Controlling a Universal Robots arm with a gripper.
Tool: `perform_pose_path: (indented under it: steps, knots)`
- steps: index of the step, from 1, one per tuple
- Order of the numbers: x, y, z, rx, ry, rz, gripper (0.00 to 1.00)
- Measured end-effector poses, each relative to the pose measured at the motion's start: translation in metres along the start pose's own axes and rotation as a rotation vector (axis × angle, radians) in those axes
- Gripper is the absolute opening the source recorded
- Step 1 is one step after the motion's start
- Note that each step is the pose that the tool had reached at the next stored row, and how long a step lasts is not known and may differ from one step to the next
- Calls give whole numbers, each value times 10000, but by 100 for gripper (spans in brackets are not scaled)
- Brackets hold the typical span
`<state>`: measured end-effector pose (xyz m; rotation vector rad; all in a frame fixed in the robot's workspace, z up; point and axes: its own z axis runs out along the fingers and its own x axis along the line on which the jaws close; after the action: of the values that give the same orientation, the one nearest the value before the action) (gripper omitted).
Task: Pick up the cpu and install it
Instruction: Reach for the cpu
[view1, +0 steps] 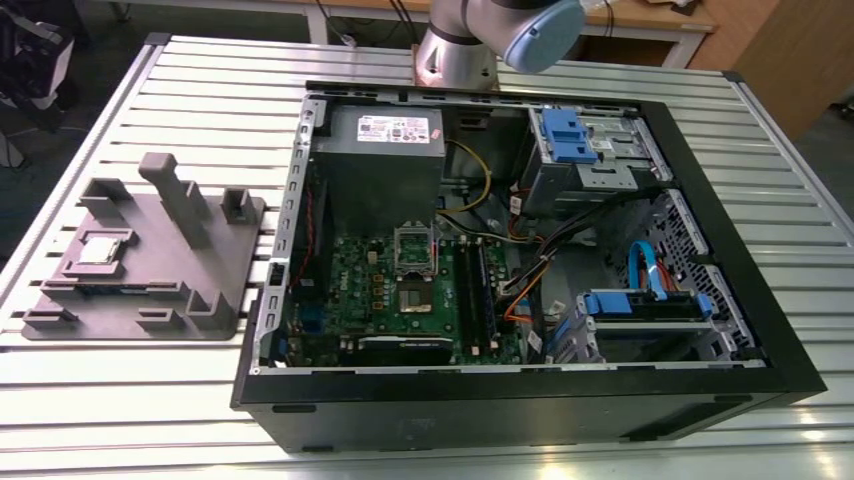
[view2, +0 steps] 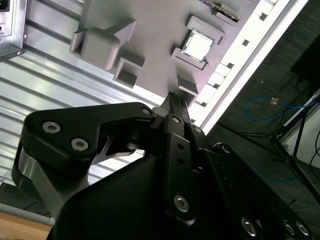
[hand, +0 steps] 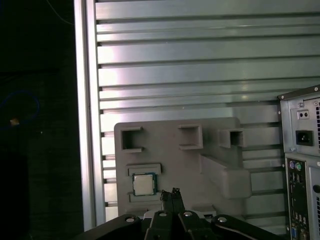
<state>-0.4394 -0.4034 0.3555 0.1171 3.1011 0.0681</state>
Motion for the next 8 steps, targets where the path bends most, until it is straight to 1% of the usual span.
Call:
perform_pose_path:
  steps: [8]
  knots:
    - [23, -2, 0, 0, -1, 0, 10]
